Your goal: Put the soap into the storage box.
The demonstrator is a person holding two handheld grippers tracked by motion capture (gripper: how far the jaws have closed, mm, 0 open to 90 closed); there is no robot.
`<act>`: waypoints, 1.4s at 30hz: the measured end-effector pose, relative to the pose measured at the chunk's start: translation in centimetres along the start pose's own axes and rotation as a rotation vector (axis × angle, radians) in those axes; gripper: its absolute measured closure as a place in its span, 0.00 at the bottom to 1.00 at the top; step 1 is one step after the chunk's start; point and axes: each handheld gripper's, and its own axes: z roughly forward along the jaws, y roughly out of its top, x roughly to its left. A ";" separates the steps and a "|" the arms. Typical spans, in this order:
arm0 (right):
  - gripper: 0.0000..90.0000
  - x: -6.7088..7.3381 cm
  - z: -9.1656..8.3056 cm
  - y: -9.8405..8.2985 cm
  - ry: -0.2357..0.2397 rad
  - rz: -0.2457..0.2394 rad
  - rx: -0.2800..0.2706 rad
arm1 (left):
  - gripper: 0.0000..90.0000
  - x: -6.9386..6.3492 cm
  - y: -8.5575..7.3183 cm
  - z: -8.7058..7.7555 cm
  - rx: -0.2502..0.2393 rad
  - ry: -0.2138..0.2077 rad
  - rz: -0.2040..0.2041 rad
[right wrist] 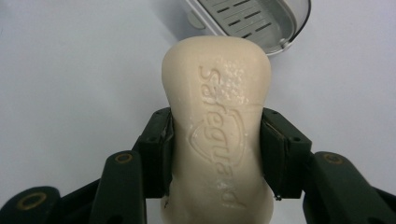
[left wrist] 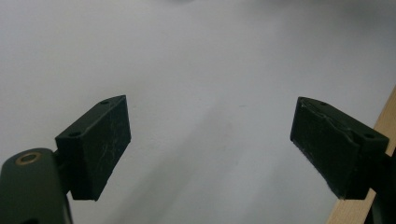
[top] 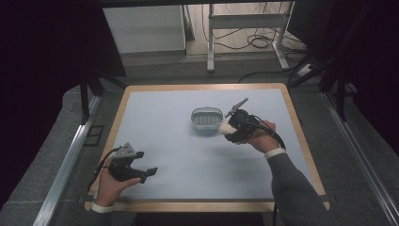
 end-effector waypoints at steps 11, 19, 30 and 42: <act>0.55 -0.6 0.5 0.8 0.003 0.011 -0.002 | 0.14 0.1 0.0 0.1 0.003 0.000 0.000; 0.55 -0.8 0.6 1.7 -0.003 -0.006 -0.004 | 0.14 0.1 -0.1 0.1 0.004 0.001 -0.001; 0.55 -1.0 1.0 2.7 -0.006 -0.010 0.001 | 0.14 0.1 -0.1 0.0 0.002 0.002 -0.002; 0.54 -1.6 1.5 3.7 -0.012 -0.037 0.002 | 0.14 0.1 -0.1 0.1 0.007 0.001 0.001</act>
